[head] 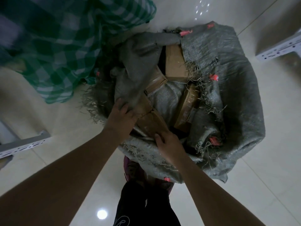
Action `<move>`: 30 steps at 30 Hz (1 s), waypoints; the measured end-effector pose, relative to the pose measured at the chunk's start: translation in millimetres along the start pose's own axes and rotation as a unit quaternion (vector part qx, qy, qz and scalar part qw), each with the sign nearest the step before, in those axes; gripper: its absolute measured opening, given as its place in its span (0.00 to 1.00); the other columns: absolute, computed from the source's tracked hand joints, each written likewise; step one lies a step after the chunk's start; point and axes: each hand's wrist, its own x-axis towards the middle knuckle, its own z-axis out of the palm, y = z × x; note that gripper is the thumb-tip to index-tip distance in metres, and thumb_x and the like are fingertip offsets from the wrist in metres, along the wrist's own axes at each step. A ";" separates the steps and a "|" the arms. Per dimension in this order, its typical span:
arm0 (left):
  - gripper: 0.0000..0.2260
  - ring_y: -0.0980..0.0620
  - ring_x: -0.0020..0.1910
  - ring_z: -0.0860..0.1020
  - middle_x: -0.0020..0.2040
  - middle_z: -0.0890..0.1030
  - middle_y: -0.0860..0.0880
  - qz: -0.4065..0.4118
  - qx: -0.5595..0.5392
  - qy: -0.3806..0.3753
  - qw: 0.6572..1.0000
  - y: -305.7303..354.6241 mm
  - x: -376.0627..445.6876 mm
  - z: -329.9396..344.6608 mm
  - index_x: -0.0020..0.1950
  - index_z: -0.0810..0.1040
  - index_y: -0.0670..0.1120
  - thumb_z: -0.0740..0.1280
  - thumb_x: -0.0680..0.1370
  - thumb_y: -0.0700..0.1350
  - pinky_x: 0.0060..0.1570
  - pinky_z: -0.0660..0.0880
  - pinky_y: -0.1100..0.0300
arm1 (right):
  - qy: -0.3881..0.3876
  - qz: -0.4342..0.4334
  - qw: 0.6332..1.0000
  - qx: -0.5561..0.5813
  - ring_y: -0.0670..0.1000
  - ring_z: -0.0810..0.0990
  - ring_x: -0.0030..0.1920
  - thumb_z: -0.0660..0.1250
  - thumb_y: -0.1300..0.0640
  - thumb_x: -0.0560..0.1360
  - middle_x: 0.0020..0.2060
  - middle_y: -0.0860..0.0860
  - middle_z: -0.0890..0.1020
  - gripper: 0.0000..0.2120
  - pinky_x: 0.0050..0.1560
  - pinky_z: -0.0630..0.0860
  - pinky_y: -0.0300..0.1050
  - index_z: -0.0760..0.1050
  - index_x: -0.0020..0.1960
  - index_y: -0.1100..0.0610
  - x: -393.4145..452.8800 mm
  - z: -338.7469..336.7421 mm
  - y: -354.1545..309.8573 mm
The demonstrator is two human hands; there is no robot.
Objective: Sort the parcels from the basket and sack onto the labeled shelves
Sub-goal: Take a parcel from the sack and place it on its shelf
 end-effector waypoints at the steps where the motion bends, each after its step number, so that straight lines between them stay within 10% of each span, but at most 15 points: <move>1: 0.24 0.43 0.77 0.51 0.75 0.62 0.47 -0.012 0.001 0.003 1.000 -1.2 -2.6 -0.3 0.77 0.56 0.47 0.54 0.81 0.46 0.74 0.40 0.40 | -0.003 -0.011 0.999 -0.041 0.58 0.78 0.53 0.54 0.47 0.83 0.52 0.57 0.80 0.19 0.53 0.76 0.51 0.78 0.59 0.57 2.8 1.0 -3.0; 8: 0.27 0.39 0.77 0.47 0.78 0.54 0.43 -0.163 -0.014 -0.039 0.986 -21.3 -12.0 16.9 0.78 0.54 0.44 0.55 0.81 0.49 0.72 0.39 0.36 | -0.124 0.037 0.988 -0.080 0.60 0.80 0.46 0.55 0.47 0.83 0.38 0.56 0.77 0.17 0.43 0.71 0.46 0.74 0.50 0.59 8.9 14.0 -18.1; 16: 0.28 0.36 0.77 0.44 0.78 0.53 0.40 -0.124 -0.028 -0.046 0.991 -17.6 -8.1 35.7 0.77 0.56 0.48 0.58 0.79 0.53 0.71 0.34 0.39 | -0.094 0.031 0.991 -0.092 0.59 0.79 0.51 0.57 0.50 0.81 0.43 0.54 0.76 0.11 0.49 0.75 0.50 0.73 0.54 0.57 8.2 23.7 -20.9; 22: 0.24 0.36 0.77 0.46 0.78 0.54 0.39 -0.088 -0.017 -0.014 0.996 -7.7 -3.9 46.3 0.74 0.65 0.50 0.58 0.80 0.55 0.67 0.29 0.38 | 0.070 0.074 0.989 -0.105 0.60 0.62 0.71 0.60 0.51 0.81 0.73 0.58 0.60 0.26 0.64 0.69 0.55 0.58 0.76 0.55 28.2 16.6 -6.6; 30: 0.25 0.38 0.76 0.55 0.78 0.57 0.44 0.057 -0.124 0.065 0.988 6.3 7.9 61.4 0.77 0.61 0.51 0.58 0.79 0.45 0.73 0.48 0.37 | -0.082 0.245 0.966 -0.004 0.65 0.64 0.72 0.60 0.42 0.80 0.77 0.62 0.54 0.40 0.69 0.64 0.57 0.38 0.80 0.52 53.5 17.9 31.6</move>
